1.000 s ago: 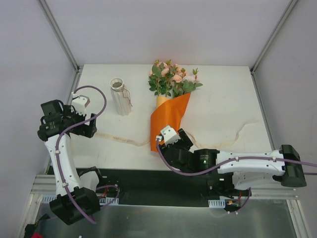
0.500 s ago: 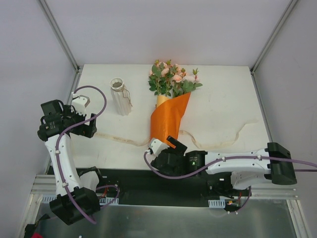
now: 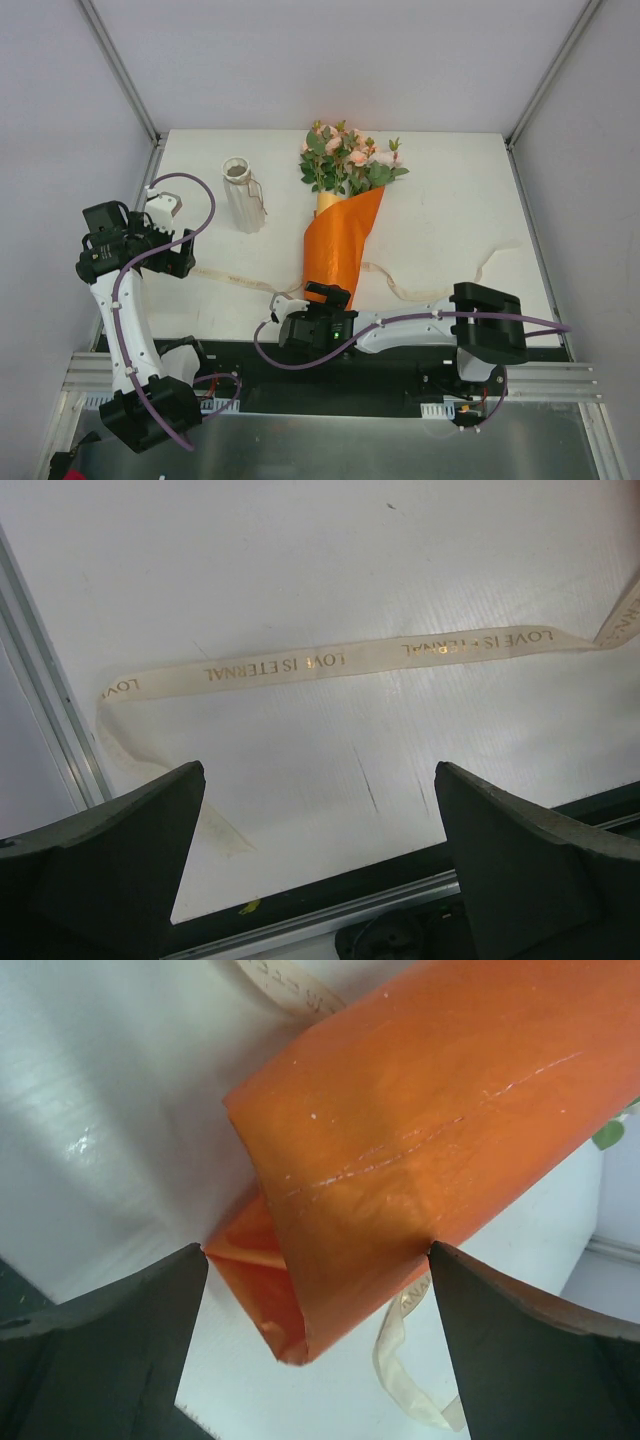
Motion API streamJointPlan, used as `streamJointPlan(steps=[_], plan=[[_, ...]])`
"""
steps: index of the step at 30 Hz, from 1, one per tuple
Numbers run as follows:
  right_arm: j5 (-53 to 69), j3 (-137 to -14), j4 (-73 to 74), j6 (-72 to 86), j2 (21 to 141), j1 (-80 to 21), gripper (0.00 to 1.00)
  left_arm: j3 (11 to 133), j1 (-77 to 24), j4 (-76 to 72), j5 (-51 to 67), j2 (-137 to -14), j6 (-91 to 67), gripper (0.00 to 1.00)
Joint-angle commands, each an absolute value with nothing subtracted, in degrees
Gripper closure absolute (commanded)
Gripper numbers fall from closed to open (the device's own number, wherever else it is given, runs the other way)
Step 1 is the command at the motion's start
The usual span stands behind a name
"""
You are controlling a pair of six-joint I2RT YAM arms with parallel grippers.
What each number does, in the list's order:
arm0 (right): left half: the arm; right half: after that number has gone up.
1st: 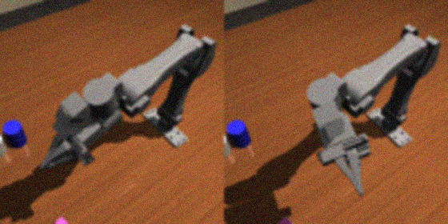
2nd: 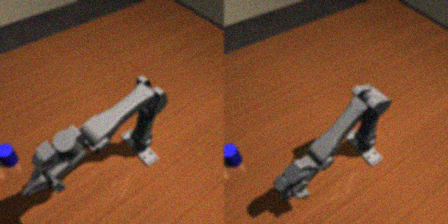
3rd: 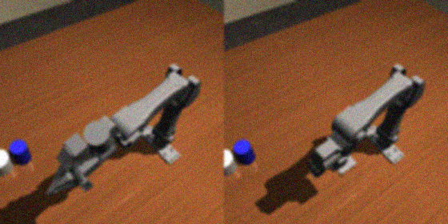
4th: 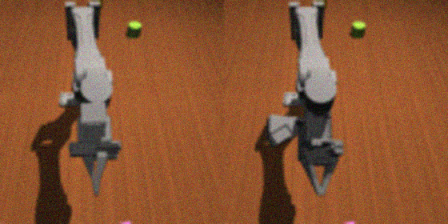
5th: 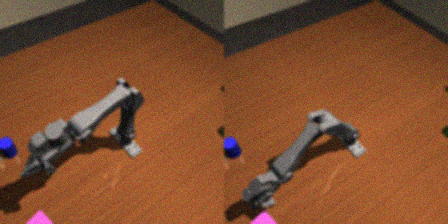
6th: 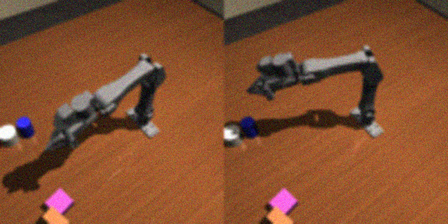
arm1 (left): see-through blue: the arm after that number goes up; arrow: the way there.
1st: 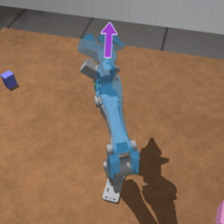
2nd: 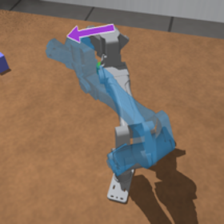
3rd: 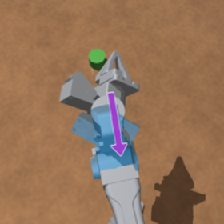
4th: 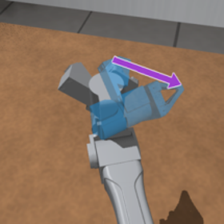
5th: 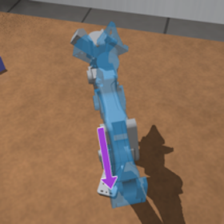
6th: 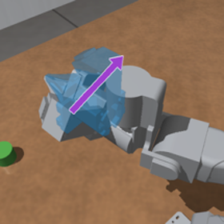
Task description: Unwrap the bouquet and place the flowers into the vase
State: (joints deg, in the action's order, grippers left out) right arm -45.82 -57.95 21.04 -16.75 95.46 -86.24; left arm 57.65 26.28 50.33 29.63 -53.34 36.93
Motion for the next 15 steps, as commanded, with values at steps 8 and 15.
streamJointPlan(steps=[8,15], plan=[[-60.5,-59.6,2.6,-25.2,102.9,-85.2,0.01,57.0,26.1,51.5,31.0,-52.6,38.6,0.01],[-65.3,-57.9,-7.3,-30.8,99.0,-85.3,0.25,56.8,26.1,51.6,31.1,-52.4,38.1,0.01]])
